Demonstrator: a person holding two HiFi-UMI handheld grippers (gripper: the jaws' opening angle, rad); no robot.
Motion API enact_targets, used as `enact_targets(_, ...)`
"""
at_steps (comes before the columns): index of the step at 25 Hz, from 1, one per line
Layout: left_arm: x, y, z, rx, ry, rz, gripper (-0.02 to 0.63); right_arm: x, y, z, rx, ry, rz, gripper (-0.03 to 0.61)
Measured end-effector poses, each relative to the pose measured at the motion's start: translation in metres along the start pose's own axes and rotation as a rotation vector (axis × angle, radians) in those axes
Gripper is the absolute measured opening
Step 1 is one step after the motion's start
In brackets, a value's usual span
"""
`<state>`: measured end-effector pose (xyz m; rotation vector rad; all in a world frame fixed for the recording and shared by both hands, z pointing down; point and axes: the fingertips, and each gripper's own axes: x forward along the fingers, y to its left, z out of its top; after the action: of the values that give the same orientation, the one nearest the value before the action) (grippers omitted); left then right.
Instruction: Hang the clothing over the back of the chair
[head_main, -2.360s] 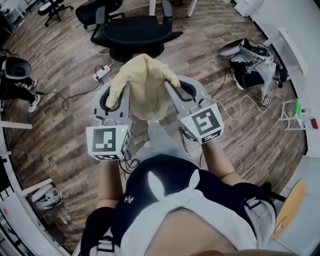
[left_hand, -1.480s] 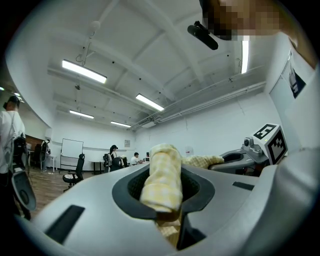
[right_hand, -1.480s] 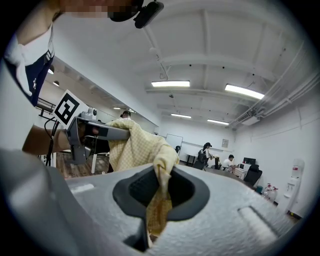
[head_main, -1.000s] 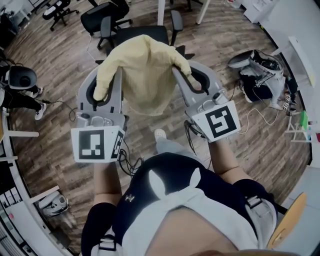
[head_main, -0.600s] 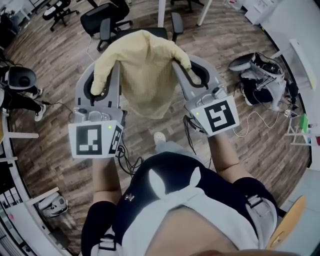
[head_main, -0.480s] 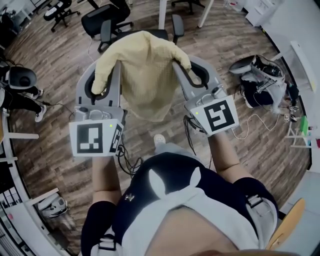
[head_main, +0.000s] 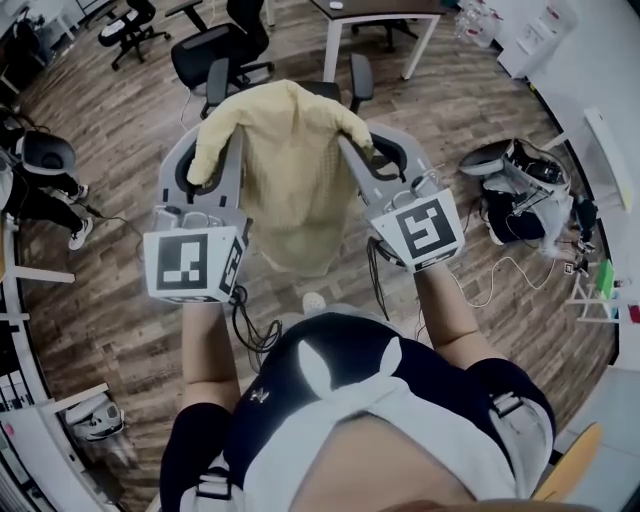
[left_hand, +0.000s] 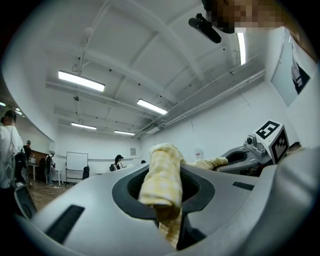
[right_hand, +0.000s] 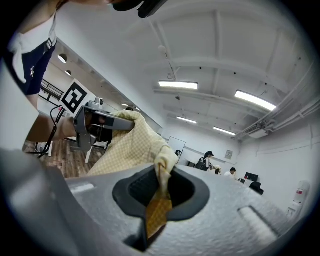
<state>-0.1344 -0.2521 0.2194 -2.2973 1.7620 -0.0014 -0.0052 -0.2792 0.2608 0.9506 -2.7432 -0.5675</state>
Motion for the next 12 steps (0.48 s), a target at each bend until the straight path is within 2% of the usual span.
enact_targets(5,0.012,0.004,-0.009,0.014,0.032,0.009,0.08,0.011,-0.006,-0.011,-0.002,0.018,0.026,0.031)
enact_targets(12,0.026,0.014,-0.032,0.033,0.112,-0.024,0.08,0.034,-0.007,-0.03,-0.008,0.042,0.039,0.032)
